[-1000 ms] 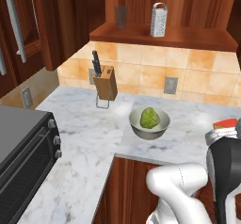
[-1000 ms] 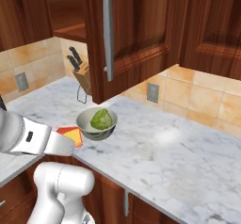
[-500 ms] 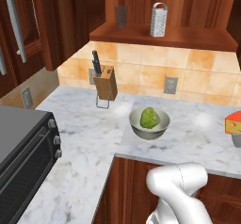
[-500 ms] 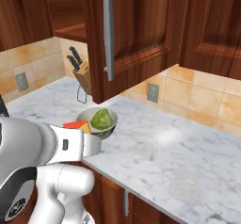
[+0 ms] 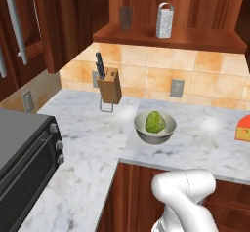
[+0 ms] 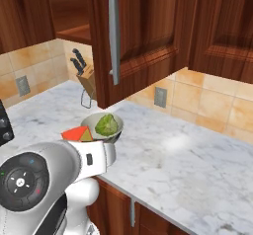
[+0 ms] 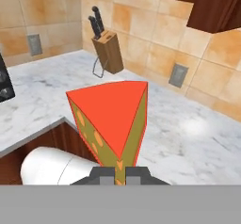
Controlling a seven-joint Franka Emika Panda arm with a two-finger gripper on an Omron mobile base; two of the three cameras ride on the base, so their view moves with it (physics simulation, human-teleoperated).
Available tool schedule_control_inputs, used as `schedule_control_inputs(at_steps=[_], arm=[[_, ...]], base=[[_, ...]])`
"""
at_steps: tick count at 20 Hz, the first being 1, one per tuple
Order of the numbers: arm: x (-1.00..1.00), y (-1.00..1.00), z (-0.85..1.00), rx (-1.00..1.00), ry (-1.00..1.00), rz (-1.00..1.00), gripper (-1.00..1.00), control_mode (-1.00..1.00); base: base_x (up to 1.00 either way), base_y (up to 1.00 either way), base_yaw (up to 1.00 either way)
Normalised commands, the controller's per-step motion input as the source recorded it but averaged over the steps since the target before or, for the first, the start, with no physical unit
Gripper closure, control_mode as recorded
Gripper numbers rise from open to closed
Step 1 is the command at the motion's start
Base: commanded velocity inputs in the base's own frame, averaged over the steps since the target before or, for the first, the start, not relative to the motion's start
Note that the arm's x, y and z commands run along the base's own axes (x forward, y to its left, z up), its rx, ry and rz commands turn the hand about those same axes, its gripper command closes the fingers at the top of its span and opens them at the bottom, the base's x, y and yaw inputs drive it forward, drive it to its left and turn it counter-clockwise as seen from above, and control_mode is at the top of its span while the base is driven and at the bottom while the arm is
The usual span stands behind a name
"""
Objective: Pick the cheese from the fridge and the cheese grater from the cabinet and place them next to the salad bowl.
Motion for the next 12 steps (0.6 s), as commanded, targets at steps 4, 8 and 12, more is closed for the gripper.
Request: schedule_control_inputs(at_steps=[4,8,12], arm=[[0.11,0.0,-0.24,0.0,-0.03,0.03,1.0,-1.0],[0.28,0.0,-0.33,0.0,0.0,0.0,1.0,-1.0],[0.19,0.0,-0.34,0.0,-0.03,0.0,1.0,-1.0]], base=[[0.0,0.0,0.0],[0.0,0.0,0.0],[0.0,0.0,0.0]])
